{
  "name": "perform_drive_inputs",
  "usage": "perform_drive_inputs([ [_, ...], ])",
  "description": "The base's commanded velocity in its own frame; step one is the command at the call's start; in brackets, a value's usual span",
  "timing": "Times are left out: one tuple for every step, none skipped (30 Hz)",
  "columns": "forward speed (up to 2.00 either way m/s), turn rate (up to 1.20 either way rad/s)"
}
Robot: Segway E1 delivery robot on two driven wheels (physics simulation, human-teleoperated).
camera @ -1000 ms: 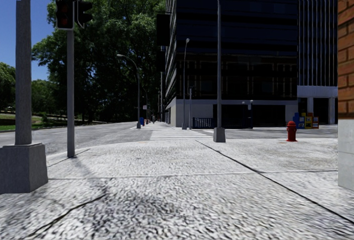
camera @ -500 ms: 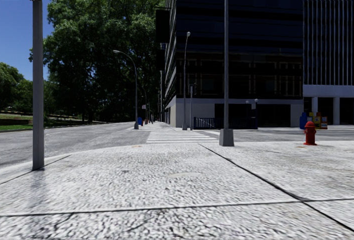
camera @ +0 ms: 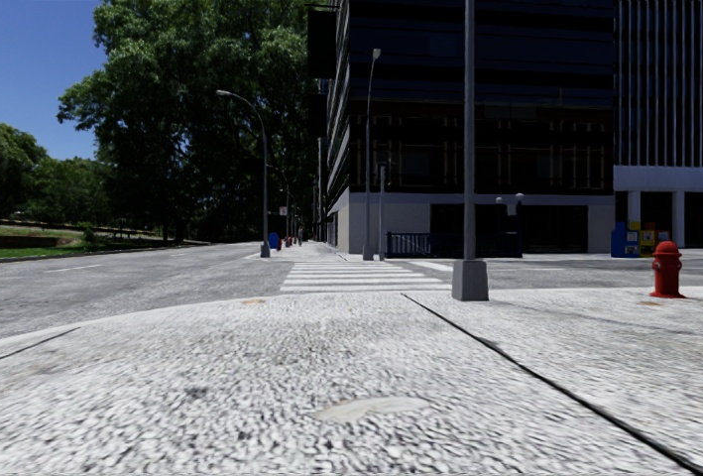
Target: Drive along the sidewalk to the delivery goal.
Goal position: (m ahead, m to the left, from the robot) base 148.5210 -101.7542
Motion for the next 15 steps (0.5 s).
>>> perform_drive_inputs([
  [2.00, 0.00],
  [2.00, 0.00],
  [2.00, 0.00],
  [2.00, 0.00],
  [2.00, 0.00],
  [2.00, 0.00],
  [2.00, 0.00],
  [2.00, 0.00],
  [2.00, 0.00],
  [2.00, 0.00],
  [2.00, 0.00],
  [2.00, 0.00],
  [2.00, 0.00],
  [2.00, 0.00],
  [2.00, 0.00],
])
